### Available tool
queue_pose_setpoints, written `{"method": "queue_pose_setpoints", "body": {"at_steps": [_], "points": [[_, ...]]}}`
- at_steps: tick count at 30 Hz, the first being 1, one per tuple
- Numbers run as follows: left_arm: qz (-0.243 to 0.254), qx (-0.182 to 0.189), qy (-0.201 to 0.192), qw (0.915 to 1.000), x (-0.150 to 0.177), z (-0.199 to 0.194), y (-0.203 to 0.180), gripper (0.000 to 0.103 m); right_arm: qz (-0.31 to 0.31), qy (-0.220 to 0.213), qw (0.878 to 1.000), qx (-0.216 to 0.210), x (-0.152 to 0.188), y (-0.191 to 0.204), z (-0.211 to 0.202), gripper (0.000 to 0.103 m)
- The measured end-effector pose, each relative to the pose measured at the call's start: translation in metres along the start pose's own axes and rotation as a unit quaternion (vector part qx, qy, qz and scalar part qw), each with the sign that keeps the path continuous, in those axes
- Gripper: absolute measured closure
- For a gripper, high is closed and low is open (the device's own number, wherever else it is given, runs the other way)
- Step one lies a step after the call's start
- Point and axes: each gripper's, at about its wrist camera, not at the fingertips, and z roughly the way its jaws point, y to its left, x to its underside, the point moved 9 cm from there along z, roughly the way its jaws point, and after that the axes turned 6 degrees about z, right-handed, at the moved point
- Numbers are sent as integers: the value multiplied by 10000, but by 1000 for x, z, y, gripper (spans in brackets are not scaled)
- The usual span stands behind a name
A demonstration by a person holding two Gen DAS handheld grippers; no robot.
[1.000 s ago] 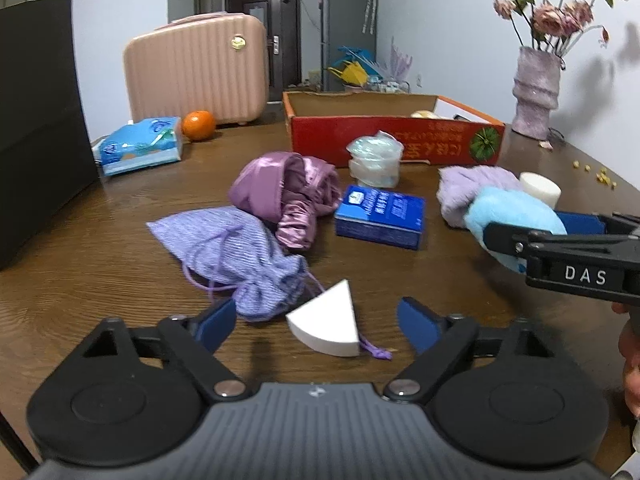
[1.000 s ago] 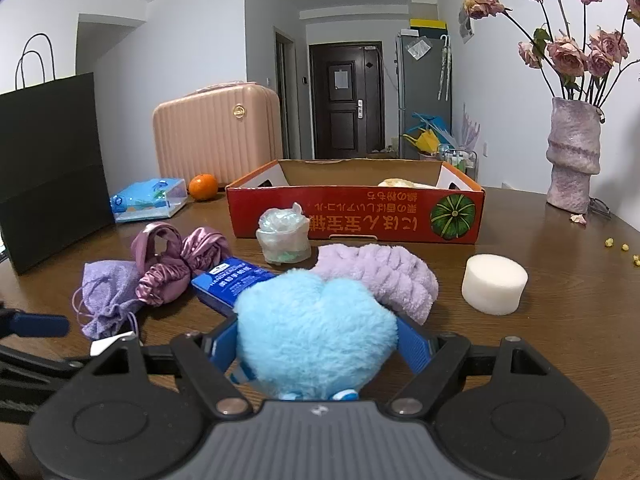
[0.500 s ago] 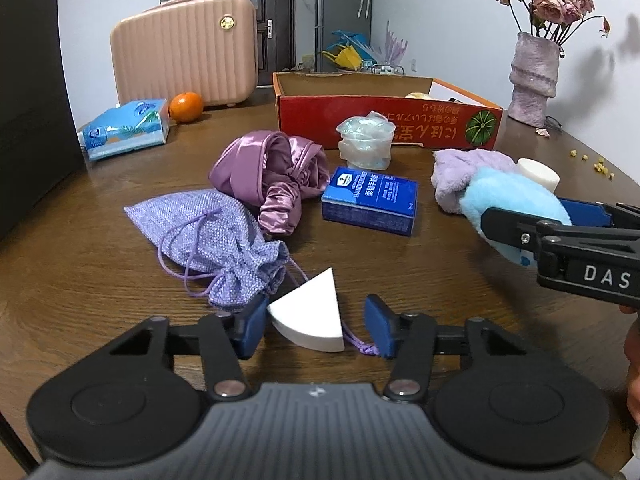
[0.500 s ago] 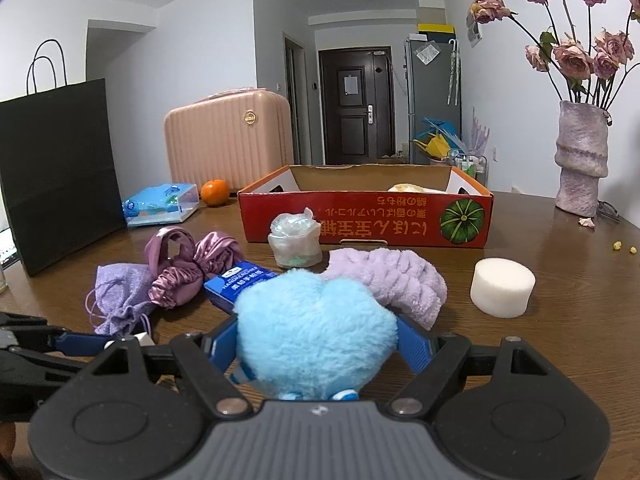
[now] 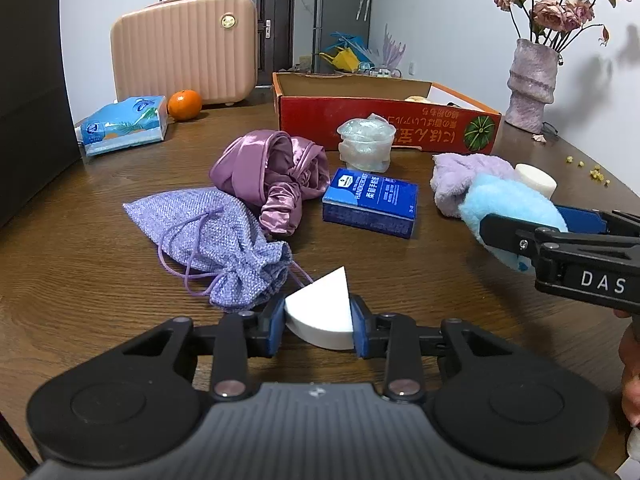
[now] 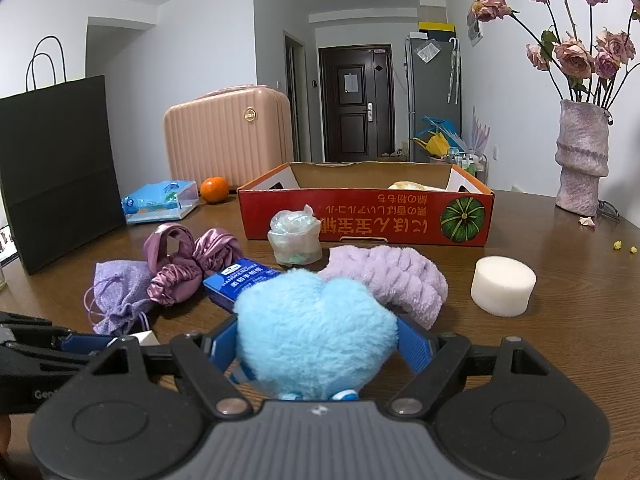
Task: Organize soft objects
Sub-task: 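Lift the white triangular sponge with the left tool while the right tool lifts the heart plush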
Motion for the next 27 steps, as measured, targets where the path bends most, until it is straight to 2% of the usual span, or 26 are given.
{"method": "queue_pose_setpoints", "body": {"at_steps": [13, 27], "points": [[104, -9, -319, 9994, -13, -16, -1, 71, -12, -37, 10000, -31, -1, 1, -2, 23], [400, -22, -771, 9962, -47, -28, -15, 71, -154, -306, 9994, 31, -20, 0, -12, 23]]}}
